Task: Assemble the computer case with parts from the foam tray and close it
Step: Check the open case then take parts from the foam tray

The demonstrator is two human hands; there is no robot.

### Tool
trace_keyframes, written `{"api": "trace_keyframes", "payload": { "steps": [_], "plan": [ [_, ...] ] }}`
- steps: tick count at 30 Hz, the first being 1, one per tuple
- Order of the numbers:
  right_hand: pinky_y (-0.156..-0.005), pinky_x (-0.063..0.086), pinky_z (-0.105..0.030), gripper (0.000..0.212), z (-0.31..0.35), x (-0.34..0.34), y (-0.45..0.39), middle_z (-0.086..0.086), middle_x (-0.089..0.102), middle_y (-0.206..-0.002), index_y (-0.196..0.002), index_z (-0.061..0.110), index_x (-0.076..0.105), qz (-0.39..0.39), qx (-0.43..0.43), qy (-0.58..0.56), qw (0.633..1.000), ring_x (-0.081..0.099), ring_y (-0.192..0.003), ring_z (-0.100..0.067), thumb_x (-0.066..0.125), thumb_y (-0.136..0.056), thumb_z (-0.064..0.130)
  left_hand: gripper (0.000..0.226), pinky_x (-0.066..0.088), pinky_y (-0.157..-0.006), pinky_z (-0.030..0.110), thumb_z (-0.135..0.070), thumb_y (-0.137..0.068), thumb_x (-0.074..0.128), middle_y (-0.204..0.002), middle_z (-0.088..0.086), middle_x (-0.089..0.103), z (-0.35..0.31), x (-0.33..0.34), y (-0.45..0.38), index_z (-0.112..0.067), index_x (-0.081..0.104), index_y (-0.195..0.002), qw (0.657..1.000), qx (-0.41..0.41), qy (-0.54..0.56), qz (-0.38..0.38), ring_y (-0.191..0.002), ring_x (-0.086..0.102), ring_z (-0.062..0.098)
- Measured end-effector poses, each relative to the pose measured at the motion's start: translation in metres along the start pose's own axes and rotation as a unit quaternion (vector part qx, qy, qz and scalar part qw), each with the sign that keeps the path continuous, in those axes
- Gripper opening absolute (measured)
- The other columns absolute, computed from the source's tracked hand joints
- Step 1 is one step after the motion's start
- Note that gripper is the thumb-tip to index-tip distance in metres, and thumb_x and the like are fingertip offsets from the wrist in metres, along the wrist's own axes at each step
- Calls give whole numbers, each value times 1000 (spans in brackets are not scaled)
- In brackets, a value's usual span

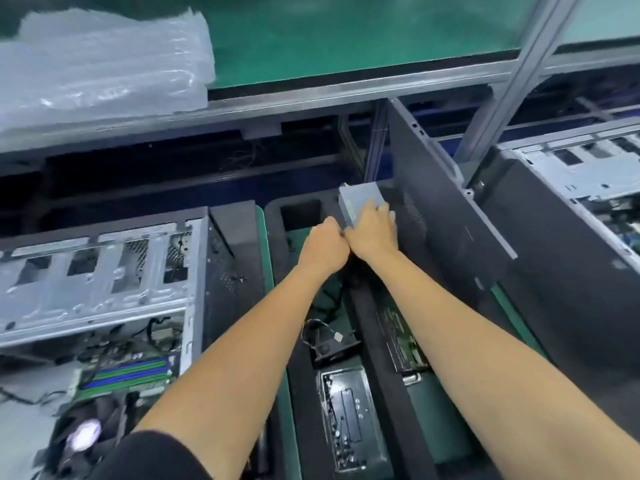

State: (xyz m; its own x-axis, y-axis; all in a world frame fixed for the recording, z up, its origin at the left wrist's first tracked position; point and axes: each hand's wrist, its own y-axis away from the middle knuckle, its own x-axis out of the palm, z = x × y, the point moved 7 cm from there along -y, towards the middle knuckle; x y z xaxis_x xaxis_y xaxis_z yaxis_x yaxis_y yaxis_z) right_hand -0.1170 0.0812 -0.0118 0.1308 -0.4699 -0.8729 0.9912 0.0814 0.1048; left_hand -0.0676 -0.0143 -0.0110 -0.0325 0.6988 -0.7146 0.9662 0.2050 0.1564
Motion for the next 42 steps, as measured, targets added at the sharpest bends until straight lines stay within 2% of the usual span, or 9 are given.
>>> {"api": "trace_keyframes", "payload": {
  "steps": [5,11,17,20,23,28,33,36,42],
  "plan": [
    [-106,32,-44,85,-17,10,-42,-17,32,-141,-137,8,32,-1,53,31,998,32,-130,-36,74,-76,50,3,40,-60,33,-7,-91,42,-84,5,53,14,17,-40,-7,45,-91,996,-53,66,-14,-75,50,23],
    [-102,39,-43,127,-34,32,-77,-21,32,-147,-153,5,6,59,120,40,990,38,-134,-36,82,-66,58,12,40,-60,30,-11,-89,46,-89,6,56,24,38,-53,-10,48,-101,990,-92,106,23,-80,52,22],
    [-88,45,-38,93,-31,20,-70,-17,47,-130,-126,6,38,-24,139,27,990,53,-116,-32,84,-60,52,13,41,-65,31,-16,-90,47,-90,0,52,9,19,-47,-12,42,-101,988,-100,113,17,-79,52,17],
    [-86,46,-39,93,-15,-11,-54,-16,49,-126,-121,6,41,-90,107,26,990,55,-113,-32,83,-56,58,9,38,-62,28,-17,-94,43,-84,-7,44,-9,-4,-43,-14,39,-102,988,-90,124,0,-73,44,7],
    [-87,46,-41,100,8,-58,-28,-14,50,-123,-118,7,42,-158,72,6,985,55,-111,-33,82,-49,67,10,38,-70,29,-16,-96,40,-96,-1,48,-30,-31,-32,-13,42,-105,985,-68,158,-28,-82,48,14],
    [-67,36,-34,90,57,-128,26,-8,48,-111,-116,9,43,-210,42,-46,976,57,-98,-28,74,-56,69,19,36,-67,26,-3,-85,38,-95,-1,53,-71,-99,8,-15,50,-94,966,31,217,-139,-87,49,16],
    [-66,32,-34,93,124,-173,100,-1,37,-101,-117,10,44,-208,17,-109,972,42,-83,-21,71,-52,71,17,34,-61,16,-7,-78,41,-95,-1,53,-77,-180,75,-14,49,-91,925,99,280,-239,-77,46,3],
    [-59,29,-32,102,169,-182,152,0,43,-102,-118,11,47,-171,11,-155,973,45,-82,-21,69,-42,76,17,42,-75,27,-15,-90,43,-111,5,53,-57,-231,113,-12,48,-106,909,96,307,-265,-95,53,15],
    [-60,38,-33,56,248,-126,252,6,59,-86,-84,19,61,2,-43,-270,962,60,-79,-18,71,-53,65,28,35,-92,39,-41,-95,42,-126,10,51,33,-310,188,-17,55,-103,939,6,162,-302,-120,41,31]
  ]
}}
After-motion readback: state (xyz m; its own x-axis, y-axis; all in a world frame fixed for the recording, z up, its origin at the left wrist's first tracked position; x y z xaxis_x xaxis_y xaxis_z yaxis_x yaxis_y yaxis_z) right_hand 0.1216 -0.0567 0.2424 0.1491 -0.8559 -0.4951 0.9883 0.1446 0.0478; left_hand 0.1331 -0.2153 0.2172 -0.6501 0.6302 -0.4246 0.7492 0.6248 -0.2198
